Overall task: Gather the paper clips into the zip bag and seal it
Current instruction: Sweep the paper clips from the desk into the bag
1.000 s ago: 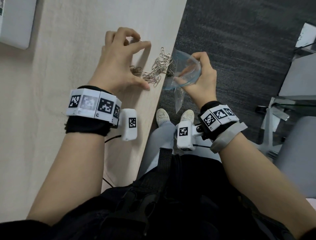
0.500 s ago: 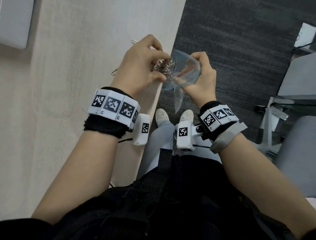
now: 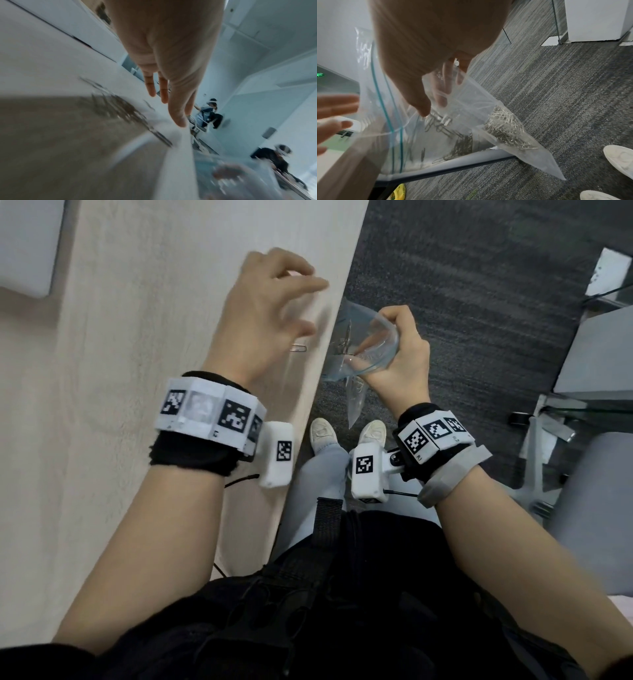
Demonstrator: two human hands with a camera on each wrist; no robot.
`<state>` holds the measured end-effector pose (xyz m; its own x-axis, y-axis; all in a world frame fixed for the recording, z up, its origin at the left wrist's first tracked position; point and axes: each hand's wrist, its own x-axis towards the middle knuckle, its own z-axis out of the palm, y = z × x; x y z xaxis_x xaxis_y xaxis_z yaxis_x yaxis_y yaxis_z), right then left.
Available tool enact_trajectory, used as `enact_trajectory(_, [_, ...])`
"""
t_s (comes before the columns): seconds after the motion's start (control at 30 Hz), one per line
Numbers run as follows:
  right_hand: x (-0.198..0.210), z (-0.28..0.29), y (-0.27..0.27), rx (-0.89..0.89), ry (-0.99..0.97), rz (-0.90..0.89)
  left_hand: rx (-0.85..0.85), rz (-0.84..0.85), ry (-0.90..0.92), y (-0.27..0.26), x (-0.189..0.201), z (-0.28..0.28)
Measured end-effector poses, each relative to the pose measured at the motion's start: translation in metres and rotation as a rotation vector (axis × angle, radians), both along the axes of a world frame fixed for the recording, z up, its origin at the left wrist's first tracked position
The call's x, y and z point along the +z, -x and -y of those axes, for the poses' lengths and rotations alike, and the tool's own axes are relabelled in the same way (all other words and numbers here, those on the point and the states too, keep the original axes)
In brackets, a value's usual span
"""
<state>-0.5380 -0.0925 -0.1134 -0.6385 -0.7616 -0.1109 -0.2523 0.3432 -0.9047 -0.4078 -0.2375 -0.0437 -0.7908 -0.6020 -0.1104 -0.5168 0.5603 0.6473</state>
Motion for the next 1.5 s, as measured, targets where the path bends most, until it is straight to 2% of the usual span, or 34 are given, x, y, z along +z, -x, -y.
enact_trajectory(0.07, [0.000,0.000,-0.001,0.005,0.006,0.007,0.045,0.132,0.031,-0.011,0.005,0.014])
enact_trajectory(0.17, [0.001,0.000,-0.002,-0.001,0.014,0.015,0.016,0.271,-0.011,-0.026,0.009,0.022])
enact_trajectory(0.43, [-0.001,0.000,-0.003,0.007,0.034,0.039,0.087,0.112,-0.080,-0.050,0.000,0.016])
enact_trajectory(0.6, [0.002,0.000,-0.006,0.013,0.041,0.046,0.093,0.104,-0.066,-0.064,-0.001,0.010])
enact_trajectory(0.77, [0.004,0.000,-0.008,0.024,0.034,0.048,0.210,0.059,-0.108,-0.072,-0.006,0.008])
enact_trajectory(0.87, [0.004,0.000,-0.008,0.031,0.028,0.047,0.244,-0.010,-0.142,-0.063,-0.009,0.003])
enact_trajectory(1.03, [0.001,-0.002,-0.008,0.034,0.024,0.028,0.248,-0.028,-0.176,-0.038,-0.012,-0.007])
enact_trajectory(1.5, [-0.005,-0.006,-0.005,0.041,0.016,-0.031,0.156,-0.031,-0.075,0.015,-0.017,-0.040])
